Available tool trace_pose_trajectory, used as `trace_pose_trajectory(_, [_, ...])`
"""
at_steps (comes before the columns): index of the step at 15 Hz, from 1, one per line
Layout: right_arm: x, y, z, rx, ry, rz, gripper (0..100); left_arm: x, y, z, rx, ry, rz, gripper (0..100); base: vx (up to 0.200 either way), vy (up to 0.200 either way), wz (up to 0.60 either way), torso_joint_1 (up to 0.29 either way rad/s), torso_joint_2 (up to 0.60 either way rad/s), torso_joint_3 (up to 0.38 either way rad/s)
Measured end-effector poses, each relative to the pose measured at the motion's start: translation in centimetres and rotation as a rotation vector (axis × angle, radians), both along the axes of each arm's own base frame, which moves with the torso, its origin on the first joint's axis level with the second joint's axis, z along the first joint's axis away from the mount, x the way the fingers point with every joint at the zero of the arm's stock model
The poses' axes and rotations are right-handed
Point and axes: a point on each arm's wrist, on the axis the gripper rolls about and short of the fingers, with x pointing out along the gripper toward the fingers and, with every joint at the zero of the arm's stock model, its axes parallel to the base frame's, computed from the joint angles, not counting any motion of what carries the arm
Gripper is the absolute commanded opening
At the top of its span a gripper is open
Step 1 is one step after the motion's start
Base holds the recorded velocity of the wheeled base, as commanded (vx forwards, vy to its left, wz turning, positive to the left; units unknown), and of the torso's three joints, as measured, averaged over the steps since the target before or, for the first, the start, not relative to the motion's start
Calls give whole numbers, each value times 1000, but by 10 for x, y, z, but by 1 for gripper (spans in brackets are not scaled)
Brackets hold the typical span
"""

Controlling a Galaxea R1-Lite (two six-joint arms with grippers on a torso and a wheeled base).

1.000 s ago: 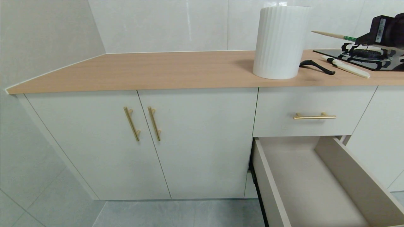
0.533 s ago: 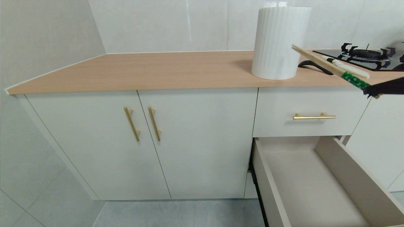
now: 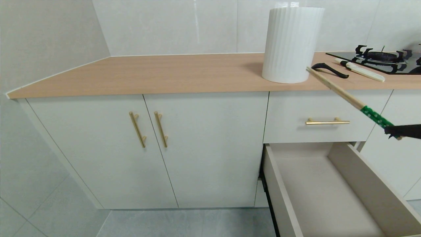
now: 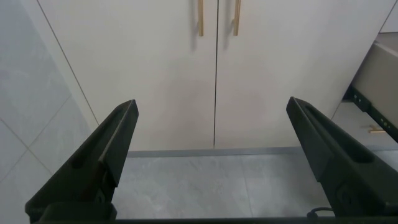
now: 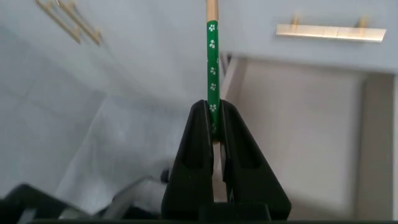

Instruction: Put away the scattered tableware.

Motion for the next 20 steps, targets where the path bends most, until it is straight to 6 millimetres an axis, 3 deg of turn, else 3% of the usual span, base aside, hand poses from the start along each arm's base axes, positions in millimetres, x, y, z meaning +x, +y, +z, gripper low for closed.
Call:
trace_pose_trajectory(6, [2, 0, -67, -82, 296, 21, 0, 0, 0, 0, 0, 0, 0, 100, 0, 0, 0, 0, 0, 0])
trace_pose_trajectory(10, [23, 5, -113, -175, 572, -11, 0, 0, 0, 0, 0, 0, 0, 100, 0, 0, 0, 0, 0, 0])
trace_pose_trajectory(13, [53, 10, -139, -189, 662, -33, 0, 0, 0, 0, 0, 0, 0, 100, 0, 0, 0, 0, 0, 0])
trace_pose_trajectory(16, [98, 18, -156, -107, 561, -104, 0, 0, 0, 0, 0, 0, 0, 100, 0, 0, 0, 0, 0, 0])
trace_pose_trajectory(20, [131, 23, -171, -88, 482, -144, 0, 0, 0, 0, 0, 0, 0, 100, 0, 0, 0, 0, 0, 0])
